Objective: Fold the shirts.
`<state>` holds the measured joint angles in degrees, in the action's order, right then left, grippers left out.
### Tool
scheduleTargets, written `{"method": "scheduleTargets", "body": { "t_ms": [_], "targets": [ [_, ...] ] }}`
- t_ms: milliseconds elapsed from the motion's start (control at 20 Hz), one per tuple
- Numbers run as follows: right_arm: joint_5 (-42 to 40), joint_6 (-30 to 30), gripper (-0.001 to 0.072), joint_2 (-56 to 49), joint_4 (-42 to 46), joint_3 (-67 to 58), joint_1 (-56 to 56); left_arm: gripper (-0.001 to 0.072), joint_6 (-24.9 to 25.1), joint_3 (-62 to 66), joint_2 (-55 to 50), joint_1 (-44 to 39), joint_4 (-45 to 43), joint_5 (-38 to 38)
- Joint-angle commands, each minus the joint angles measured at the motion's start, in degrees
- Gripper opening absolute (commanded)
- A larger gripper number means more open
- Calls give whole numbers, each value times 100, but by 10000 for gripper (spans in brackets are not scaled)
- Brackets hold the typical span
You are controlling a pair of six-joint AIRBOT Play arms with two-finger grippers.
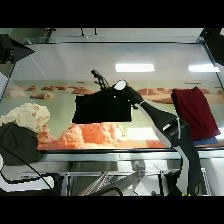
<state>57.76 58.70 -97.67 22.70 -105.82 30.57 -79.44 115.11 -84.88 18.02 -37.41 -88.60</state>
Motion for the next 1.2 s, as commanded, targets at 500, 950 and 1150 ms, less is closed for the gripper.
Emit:
{"method": "scheduleTargets", "body": {
  "t_ms": [500,950,1150],
  "targets": [
    [1910,1762,708,498,2868,957,-2531,17,57,-2,-398,-962,-44,-24],
    [1897,1126,456,-162,1751,966,-2371,17,57,-2,-531,-1095,-44,-63],
    [2352,457,17,-33,28,949,-2374,16,57,-2,-531,-1095,-44,-160]
  ]
}}
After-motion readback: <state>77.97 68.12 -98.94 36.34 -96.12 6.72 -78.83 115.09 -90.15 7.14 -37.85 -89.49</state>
